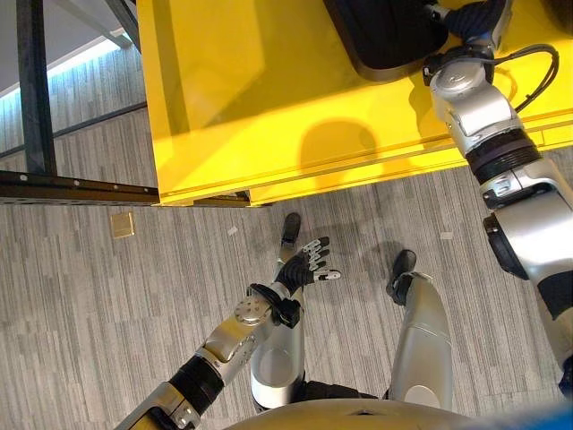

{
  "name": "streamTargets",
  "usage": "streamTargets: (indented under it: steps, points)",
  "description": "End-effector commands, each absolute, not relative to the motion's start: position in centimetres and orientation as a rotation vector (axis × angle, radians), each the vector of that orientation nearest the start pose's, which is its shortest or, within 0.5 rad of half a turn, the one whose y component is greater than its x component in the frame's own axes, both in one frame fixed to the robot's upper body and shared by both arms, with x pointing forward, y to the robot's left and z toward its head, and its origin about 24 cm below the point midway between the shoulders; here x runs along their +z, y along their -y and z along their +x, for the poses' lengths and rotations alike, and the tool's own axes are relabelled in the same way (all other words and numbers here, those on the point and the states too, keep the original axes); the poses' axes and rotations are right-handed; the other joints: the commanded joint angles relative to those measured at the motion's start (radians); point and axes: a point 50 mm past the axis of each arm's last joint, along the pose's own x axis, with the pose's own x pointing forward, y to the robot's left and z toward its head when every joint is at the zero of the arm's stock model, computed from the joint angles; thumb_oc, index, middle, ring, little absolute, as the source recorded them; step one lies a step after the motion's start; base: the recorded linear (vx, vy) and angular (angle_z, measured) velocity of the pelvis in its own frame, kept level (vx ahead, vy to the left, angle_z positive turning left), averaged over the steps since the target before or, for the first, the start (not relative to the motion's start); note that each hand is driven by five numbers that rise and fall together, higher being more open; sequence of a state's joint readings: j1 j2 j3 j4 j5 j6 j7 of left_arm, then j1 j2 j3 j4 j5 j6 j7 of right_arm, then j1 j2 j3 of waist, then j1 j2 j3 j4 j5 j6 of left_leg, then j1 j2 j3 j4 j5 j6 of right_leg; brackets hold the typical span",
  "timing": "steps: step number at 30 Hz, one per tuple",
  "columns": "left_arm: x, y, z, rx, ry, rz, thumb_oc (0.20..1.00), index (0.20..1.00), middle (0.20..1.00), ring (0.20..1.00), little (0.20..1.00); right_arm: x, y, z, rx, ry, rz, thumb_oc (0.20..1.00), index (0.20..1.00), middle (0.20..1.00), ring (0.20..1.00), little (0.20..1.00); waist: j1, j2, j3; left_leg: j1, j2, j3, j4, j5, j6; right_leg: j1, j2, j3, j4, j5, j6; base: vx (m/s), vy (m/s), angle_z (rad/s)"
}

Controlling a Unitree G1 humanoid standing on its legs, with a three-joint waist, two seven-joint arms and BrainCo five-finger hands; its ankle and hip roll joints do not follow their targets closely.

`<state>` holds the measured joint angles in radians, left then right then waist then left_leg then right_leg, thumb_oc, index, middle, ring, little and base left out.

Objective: Move parts from the plastic box to the shelf.

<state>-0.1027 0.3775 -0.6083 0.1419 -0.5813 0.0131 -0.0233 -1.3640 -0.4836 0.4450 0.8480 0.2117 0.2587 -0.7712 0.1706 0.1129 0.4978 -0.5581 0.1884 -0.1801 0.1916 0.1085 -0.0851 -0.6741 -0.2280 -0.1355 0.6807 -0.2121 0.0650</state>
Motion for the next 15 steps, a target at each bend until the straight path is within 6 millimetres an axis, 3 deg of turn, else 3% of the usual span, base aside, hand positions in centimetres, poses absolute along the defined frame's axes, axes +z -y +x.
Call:
streamTargets:
  steps: [1, 15]
  points:
    - [0.89, -8.6, 23.1, -0.569, -0.251, -0.168, 1.0, 1.0, 1.0, 1.0, 1.0, 32.31, 20.67, 39.72, -0.839, 0.416, -0.553, 1.0, 1.0, 1.0, 1.0, 1.0, 0.007, -0.01, 0.022, 0.055, -0.006, 0.147, -0.009, 0.009, -0.024, 0.088, 0.039, -0.016, -0.117, 0.077, 0.001, 0.0, 0.0, 0.0]
    - [0.83, -8.78, 22.94, -0.567, -0.25, -0.164, 1.0, 1.0, 1.0, 1.0, 1.0, 32.63, 21.29, 39.41, -0.893, 0.446, -0.579, 1.0, 1.0, 1.0, 1.0, 1.0, 0.009, -0.015, 0.022, 0.056, -0.005, 0.148, -0.007, 0.006, -0.022, 0.094, 0.039, -0.021, -0.119, 0.076, -0.001, 0.0, 0.0, 0.0]
